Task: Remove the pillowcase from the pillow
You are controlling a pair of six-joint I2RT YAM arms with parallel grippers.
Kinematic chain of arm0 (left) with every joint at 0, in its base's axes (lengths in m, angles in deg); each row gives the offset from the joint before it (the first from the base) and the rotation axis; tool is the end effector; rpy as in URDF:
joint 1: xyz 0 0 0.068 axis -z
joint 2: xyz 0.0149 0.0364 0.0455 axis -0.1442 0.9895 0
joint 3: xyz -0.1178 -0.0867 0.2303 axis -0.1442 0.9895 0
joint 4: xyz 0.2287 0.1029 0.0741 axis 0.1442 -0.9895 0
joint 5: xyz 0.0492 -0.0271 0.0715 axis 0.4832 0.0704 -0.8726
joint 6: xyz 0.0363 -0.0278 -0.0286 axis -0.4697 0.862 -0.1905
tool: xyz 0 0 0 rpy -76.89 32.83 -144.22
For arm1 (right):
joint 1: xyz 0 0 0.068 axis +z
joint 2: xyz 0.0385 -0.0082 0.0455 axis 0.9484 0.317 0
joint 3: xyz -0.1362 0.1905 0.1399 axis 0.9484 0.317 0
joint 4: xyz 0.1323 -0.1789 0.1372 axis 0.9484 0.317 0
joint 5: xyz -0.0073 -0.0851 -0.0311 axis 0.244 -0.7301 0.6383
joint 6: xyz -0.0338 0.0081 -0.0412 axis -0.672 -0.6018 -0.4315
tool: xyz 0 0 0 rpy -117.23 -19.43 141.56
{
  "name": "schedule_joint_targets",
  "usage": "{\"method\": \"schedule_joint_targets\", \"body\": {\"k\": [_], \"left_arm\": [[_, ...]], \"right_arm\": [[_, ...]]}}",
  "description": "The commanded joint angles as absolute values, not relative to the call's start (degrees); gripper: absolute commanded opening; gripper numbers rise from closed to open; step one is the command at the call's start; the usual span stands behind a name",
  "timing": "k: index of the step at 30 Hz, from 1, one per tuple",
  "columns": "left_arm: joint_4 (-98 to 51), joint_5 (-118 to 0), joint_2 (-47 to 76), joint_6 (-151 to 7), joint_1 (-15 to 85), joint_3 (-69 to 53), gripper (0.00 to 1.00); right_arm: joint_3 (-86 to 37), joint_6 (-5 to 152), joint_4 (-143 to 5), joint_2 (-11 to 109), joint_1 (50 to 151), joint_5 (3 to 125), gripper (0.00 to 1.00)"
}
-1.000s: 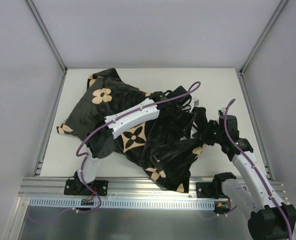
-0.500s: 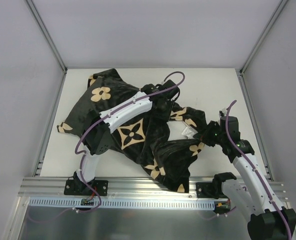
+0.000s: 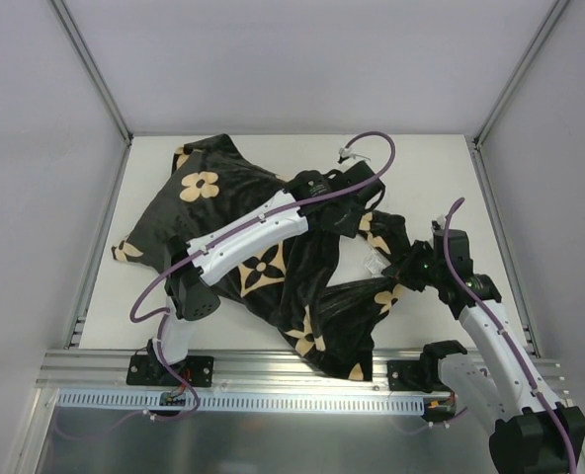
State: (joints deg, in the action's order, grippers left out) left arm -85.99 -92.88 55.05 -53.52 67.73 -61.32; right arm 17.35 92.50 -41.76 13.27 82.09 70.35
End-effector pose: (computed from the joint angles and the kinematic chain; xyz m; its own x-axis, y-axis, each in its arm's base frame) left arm 0.2340 -0.3657 0.3694 -0.6580 0.2236 -0.7190 0.3504 0.9361 -0.0296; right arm 0.1658 0.0400 0.2428 -0.7194 0.2949 -0.6289 -0.0603 0.8755 0.4795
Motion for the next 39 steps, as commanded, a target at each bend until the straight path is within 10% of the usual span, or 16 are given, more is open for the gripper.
{"method": "schedule_joint_targets", "body": {"k": [1, 11, 22, 35, 39], "left_arm": [[-88.41, -83.95, 52.20, -54.56, 66.65, -63.03, 0.53], [-79.62, -56.33, 52.81, -58.94, 67.27, -61.98, 0.69], [-79.44, -65.97, 53.43, -57.28, 70.07, -57.23, 0.49], [-88.76, -84.79, 57.38, -58.69, 67.88, -55.74, 0.83], [-89.80, -89.61, 57.65, -59.66, 67.27, -54.51, 0.35]], "right_arm": [[15.95, 91.02, -38.68, 13.08, 81.19, 68.30, 0.01], [15.87, 90.84, -38.76, 13.43, 81.19, 68.04, 0.01], [16.30, 90.58, -38.15, 12.73, 81.10, 67.95, 0.01], [16.22, 90.49, -37.45, 11.41, 81.19, 67.86, 0.01], [16.39, 90.84, -37.45, 11.41, 81.19, 68.13, 0.01]]}}
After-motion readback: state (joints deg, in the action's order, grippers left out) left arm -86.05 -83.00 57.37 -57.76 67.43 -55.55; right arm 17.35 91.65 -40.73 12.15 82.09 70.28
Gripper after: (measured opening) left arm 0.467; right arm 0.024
